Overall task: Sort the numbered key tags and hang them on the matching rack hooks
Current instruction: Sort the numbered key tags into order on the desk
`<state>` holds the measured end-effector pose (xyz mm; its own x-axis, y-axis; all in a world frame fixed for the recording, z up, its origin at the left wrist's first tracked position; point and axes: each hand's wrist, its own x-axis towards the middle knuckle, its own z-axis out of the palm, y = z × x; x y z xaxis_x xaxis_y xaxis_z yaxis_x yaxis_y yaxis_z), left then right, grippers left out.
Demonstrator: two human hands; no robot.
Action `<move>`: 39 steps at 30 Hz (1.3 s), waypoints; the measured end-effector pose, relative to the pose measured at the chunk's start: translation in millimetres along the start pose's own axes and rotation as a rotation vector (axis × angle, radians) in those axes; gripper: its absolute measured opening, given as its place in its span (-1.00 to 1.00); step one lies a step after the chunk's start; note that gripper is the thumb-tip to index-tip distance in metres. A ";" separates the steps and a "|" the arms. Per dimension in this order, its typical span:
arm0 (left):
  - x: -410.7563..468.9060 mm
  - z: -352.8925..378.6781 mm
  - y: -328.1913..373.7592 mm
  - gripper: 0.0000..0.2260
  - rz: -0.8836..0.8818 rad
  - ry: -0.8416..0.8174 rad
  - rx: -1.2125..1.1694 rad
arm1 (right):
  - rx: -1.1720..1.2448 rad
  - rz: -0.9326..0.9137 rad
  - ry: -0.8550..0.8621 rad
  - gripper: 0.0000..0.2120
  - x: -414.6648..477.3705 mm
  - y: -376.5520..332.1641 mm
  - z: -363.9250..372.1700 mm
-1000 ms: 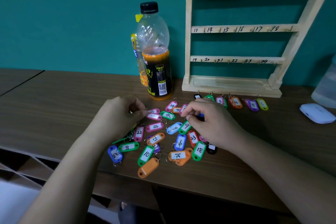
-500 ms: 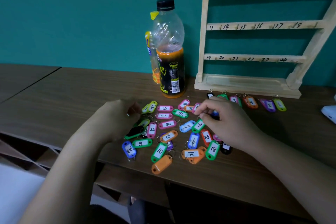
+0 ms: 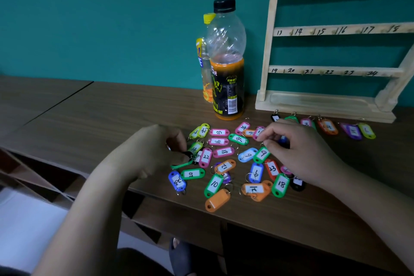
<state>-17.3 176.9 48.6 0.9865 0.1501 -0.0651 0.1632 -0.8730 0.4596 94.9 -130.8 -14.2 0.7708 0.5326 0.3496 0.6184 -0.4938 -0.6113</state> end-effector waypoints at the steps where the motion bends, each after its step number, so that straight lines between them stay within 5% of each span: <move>1: 0.5 0.9 -2.0 -0.84 0.002 0.018 -0.029 | -0.006 0.002 -0.003 -0.76 0.1 0.0 0.1; 7: 15.5 7.1 -13.4 -0.85 -0.015 0.166 -0.215 | -0.020 0.014 -0.010 -0.76 0.6 -1.4 0.1; 13: 37.0 9.0 -15.1 -0.88 0.039 0.432 -0.128 | -0.010 0.009 -0.009 -0.75 0.8 0.1 1.3; 32: 69.4 12.4 -47.7 -0.63 -0.087 0.317 -0.013 | -0.015 0.028 -0.015 -0.76 0.6 -0.5 1.1; 39: 49.0 2.2 -53.3 -0.72 -0.093 0.401 -0.055 | -0.011 0.036 -0.020 -0.76 0.8 0.3 1.2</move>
<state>22.4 229.8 18.9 0.8829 0.4058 0.2363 0.2402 -0.8226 0.5154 95.5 -129.7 -15.0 0.7898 0.5275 0.3131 0.5917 -0.5208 -0.6153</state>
